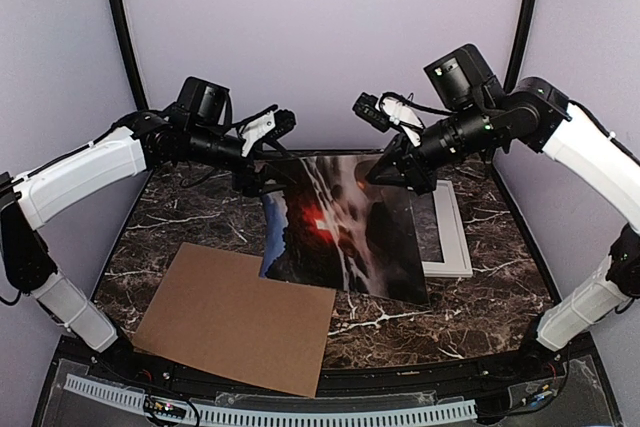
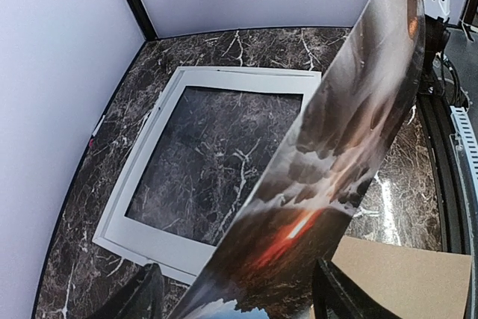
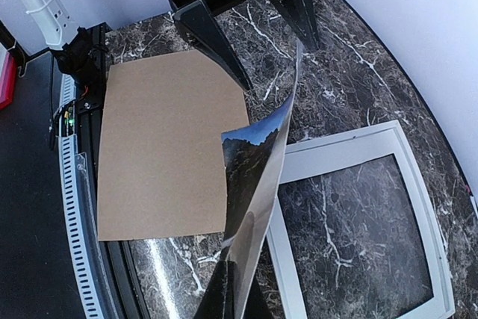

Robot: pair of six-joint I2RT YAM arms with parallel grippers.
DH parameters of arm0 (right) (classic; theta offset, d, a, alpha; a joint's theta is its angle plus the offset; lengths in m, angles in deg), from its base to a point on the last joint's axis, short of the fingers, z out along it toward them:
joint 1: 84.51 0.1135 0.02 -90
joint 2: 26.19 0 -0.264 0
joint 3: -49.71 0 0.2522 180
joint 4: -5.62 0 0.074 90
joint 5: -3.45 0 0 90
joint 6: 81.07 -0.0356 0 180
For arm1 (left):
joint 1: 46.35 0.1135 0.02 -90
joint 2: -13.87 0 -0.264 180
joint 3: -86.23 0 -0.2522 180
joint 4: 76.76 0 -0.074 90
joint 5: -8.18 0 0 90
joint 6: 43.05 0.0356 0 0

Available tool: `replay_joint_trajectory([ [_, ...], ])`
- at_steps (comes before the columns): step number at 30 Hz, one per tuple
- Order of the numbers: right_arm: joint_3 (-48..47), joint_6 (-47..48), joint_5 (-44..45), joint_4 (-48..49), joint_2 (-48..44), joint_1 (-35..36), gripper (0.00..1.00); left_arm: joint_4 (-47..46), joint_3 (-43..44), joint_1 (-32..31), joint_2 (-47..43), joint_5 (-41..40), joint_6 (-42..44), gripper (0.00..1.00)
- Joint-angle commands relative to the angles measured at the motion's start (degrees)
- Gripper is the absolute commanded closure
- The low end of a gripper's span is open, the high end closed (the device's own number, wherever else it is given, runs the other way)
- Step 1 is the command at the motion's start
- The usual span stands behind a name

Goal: Put the photo into the frame
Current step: Pass from the right arm to the left

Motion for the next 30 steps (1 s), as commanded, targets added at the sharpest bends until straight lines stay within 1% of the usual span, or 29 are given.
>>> replay_joint_trajectory([
  [1,0.9,1.1,-0.9,0.4,-1.6,-1.8,1.00,2.3,2.3,-0.6,0.6,0.0,2.4,0.37],
  [2,1.2,1.2,-1.1,0.5,-1.9,-2.1,1.00,2.3,2.3,-0.7,0.6,-0.1,2.6,0.41],
  [7,2.4,1.4,-1.5,1.0,-2.6,-3.1,1.00,2.7,2.4,-0.8,0.7,-0.2,3.3,0.53],
  [9,2.5,1.5,-1.5,0.9,-2.8,-3.5,1.00,2.9,2.4,-0.8,0.9,0.0,3.4,0.59],
  [11,2.5,1.4,-1.7,0.8,-2.8,-3.9,1.00,3.3,2.6,-0.9,1.4,0.2,3.8,0.71],
  [12,2.5,1.5,-1.8,0.8,-2.9,-4.0,1.00,3.6,2.7,-1.1,1.4,0.2,3.9,0.80],
  [14,2.4,1.6,-1.9,0.8,-2.8,-4.3,1.00,3.8,2.7,-1.3,1.8,0.0,4.1,0.88],
  [17,2.5,1.5,-2.1,0.8,-2.8,-4.8,1.00,4.4,2.8,-1.6,2.2,0.0,4.6,0.91],
  [20,2.8,1.1,-2.0,1.0,-2.8,-5.6,1.00,4.7,3.1,-1.9,2.3,0.0,4.6,0.99],
  [24,3.5,-1.3,-0.4,1.4,-2.9,-8.1,1.00,4.2,4.2,-2.0,2.1,-1.6,3.2,1.00],
  [27,4.5,-3.7,2.2,2.0,-3.3,-10.5,0.85,1.0,5.0,-2.1,1.5,-5.0,-0.4,1.00],
  [30,5.3,-6.2,3.8,2.8,-3.9,-13.6,0.69,-0.8,6.7,-2.1,1.5,-10.6,-3.0,1.00],
])
